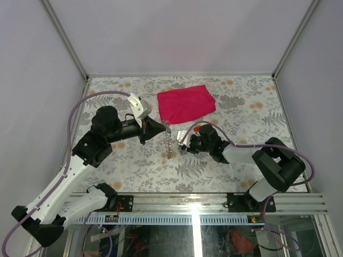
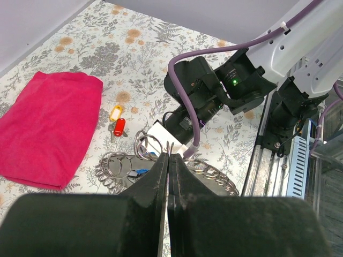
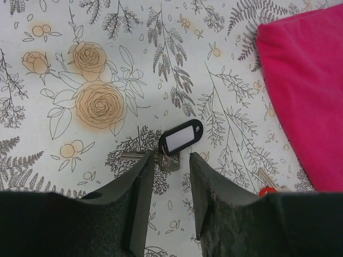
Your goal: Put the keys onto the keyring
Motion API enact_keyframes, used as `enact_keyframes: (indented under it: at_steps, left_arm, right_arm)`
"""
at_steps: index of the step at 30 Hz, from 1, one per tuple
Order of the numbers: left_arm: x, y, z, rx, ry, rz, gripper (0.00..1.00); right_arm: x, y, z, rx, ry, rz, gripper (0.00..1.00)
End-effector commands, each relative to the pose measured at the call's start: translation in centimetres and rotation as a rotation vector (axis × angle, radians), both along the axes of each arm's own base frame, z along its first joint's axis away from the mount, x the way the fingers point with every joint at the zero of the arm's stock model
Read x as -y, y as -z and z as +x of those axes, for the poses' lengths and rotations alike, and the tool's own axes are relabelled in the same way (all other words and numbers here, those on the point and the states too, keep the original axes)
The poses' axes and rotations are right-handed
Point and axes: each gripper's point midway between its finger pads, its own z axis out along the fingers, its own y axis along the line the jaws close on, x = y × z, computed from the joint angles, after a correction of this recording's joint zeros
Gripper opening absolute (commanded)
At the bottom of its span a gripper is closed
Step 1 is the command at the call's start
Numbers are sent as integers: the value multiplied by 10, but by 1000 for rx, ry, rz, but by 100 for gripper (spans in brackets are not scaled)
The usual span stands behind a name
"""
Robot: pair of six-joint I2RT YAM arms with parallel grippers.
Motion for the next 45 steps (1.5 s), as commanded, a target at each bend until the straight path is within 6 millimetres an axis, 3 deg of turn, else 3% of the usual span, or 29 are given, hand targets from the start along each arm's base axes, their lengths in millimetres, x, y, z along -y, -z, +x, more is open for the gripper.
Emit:
enact_keyframes:
  at_steps: [1, 31, 39, 45]
  left_arm:
    - [-3, -32, 0, 77, -17, -58, 0]
    - [-5, -33, -1, 74, -23, -54, 0]
    - [-5, -34, -2, 76, -20, -55, 0]
    - [-5, -34, -2, 76, -21, -57, 0]
  right_arm:
    - [-14, -12, 13, 61, -40, 37, 38]
    - [-8, 23, 13, -24, -46, -78, 29]
    - [-6, 24, 16, -24, -27, -89, 17]
    - [-7, 6, 22, 0, 13, -52, 3]
